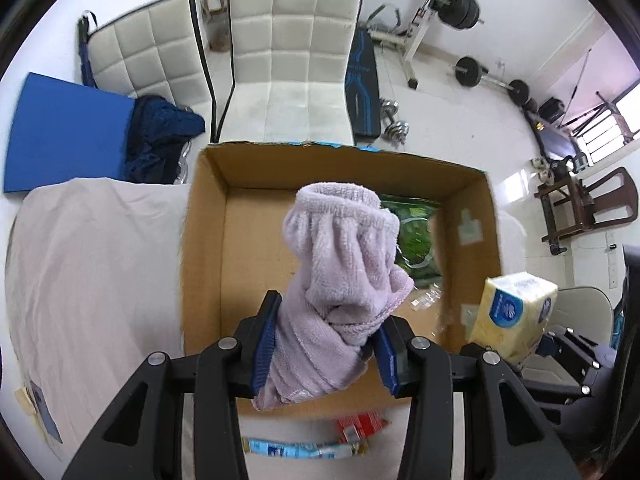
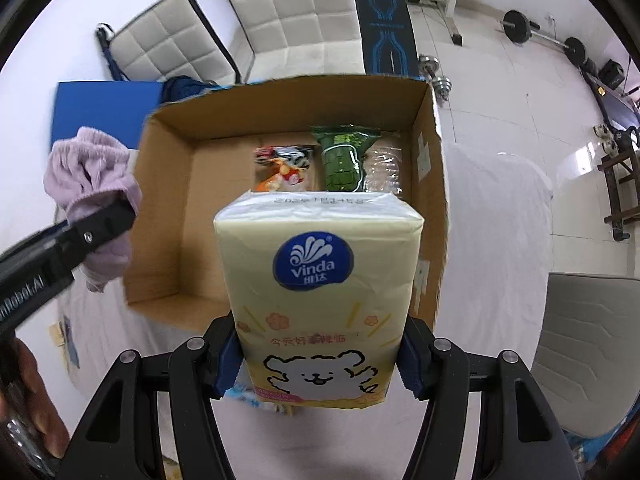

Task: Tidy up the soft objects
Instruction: 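Lower the tissue pack and towel into the box and open both grippers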

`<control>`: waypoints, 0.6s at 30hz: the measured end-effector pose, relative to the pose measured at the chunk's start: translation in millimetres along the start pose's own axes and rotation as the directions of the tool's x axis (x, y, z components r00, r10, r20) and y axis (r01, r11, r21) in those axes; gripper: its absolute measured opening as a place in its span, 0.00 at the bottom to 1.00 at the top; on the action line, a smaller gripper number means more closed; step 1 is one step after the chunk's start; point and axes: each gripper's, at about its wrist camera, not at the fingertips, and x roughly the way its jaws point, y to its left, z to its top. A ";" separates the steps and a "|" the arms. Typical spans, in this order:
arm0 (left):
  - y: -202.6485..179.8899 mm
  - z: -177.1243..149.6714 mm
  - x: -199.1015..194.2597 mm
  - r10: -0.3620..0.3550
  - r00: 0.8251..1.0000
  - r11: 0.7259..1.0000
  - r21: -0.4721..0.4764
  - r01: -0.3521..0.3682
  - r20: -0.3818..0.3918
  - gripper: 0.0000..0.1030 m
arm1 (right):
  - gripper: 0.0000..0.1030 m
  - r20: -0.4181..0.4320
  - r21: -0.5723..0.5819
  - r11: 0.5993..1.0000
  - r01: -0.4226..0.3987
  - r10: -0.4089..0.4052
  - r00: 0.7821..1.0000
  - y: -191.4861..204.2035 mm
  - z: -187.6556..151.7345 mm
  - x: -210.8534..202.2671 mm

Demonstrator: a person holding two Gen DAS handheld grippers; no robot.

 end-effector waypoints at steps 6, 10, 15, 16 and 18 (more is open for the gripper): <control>16.2 32.6 65.1 -0.013 0.993 0.999 -0.048 0.007 -0.116 0.39 | 0.64 -0.076 0.021 1.000 0.011 -0.009 0.997 -7.1 26.3 53.6; 24.9 45.9 95.0 -0.033 0.984 0.996 -0.086 0.019 -0.174 0.39 | 0.64 -0.114 0.011 1.000 0.028 -0.026 0.993 -5.6 32.6 87.1; 27.5 56.4 116.0 -0.034 0.977 0.997 -0.078 0.018 -0.209 0.39 | 0.64 -0.160 0.007 0.999 0.040 -0.038 0.986 -4.8 31.6 112.0; 27.8 58.1 120.6 -0.033 0.976 0.997 -0.077 0.016 -0.217 0.39 | 0.64 -0.169 0.007 0.999 0.041 -0.040 0.985 -4.6 30.4 117.1; 29.0 61.6 128.1 -0.024 0.974 0.997 -0.072 0.008 -0.225 0.39 | 0.64 -0.186 0.001 0.999 0.044 -0.043 0.982 -3.5 29.6 127.5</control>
